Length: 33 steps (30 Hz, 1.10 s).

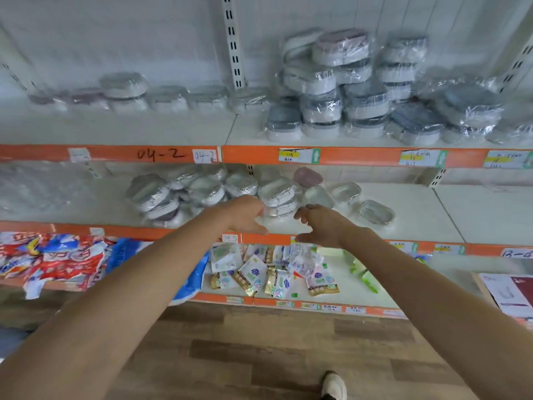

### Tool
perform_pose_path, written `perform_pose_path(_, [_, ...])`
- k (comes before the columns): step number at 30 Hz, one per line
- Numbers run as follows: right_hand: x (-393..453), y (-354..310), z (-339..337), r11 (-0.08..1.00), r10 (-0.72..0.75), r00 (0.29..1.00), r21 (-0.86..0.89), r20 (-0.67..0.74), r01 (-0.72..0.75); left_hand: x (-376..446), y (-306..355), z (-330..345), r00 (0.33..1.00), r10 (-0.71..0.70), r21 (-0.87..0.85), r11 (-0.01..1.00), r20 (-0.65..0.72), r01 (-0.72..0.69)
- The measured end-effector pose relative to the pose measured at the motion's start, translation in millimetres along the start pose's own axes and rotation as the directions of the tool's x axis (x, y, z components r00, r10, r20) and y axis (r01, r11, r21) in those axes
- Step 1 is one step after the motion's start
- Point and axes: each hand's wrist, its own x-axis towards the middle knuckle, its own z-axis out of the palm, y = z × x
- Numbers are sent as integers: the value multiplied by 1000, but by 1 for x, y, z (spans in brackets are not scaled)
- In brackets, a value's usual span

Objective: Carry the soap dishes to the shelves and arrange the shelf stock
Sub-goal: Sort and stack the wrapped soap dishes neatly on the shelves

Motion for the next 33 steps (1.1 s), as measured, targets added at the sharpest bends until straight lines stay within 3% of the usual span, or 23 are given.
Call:
perform_pose_path(8, [8,-57,-58,988,-35,992,-151,-122,16,-49,-35,-52,972,-39,-7,999,-232,39])
perform_pose_path(16, [51,-88,-96,988,-102,979,-133,-178,79,-53,-77,-88,924,-62,-41,998,-378,50])
perform_pose_path(26, [185,-99,-127,981,-149,970,-149,-195,121,-10,-174,-133,919,-145,-14,988,-367,151])
perform_pose_path(33, [255,-81,-152,991,-57,979,-129,-198,31,43,-229,-172,919,-197,-64,980,-341,186])
